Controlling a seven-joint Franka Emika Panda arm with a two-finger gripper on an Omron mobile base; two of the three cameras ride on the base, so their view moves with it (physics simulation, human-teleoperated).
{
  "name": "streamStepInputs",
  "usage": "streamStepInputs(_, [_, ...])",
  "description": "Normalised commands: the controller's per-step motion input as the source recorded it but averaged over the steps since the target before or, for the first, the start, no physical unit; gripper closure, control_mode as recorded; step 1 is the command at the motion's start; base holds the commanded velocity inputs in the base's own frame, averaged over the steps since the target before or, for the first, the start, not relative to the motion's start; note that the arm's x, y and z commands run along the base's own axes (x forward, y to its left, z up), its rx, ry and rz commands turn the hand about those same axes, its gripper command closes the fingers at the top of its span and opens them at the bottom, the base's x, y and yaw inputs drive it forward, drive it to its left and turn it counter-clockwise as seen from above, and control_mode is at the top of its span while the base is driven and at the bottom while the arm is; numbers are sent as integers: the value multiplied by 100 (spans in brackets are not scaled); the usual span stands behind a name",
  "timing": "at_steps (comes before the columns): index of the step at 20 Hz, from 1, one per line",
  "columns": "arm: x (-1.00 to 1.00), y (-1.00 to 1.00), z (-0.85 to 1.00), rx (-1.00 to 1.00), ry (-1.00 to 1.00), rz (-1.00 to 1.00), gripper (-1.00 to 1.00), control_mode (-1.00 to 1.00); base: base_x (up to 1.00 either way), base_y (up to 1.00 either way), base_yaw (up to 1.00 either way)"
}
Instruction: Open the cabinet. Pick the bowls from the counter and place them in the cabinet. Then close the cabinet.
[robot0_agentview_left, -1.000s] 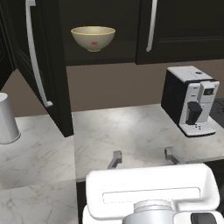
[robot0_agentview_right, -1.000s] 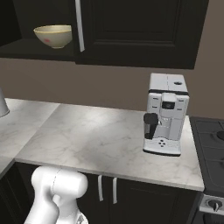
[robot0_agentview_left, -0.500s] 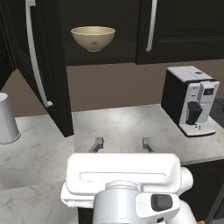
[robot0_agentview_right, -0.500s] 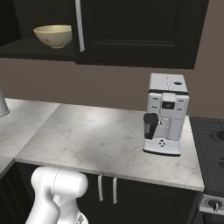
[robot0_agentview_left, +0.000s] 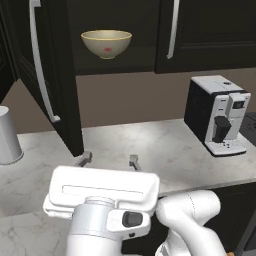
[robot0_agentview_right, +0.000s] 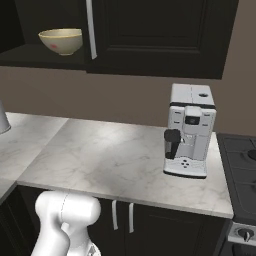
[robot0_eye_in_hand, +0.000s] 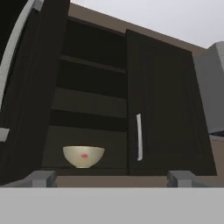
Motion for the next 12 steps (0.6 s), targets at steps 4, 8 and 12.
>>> streamStepInputs(4, [55, 22, -38, 0, -14, 0, -100, -100, 0, 0, 0])
streamStepInputs(8, [33, 51, -28, 0, -13, 0, -100, -100, 0, 0, 0])
streamStepInputs(12, [22, 72, -15, 0, -8, 0, -100, -100, 0, 0, 0])
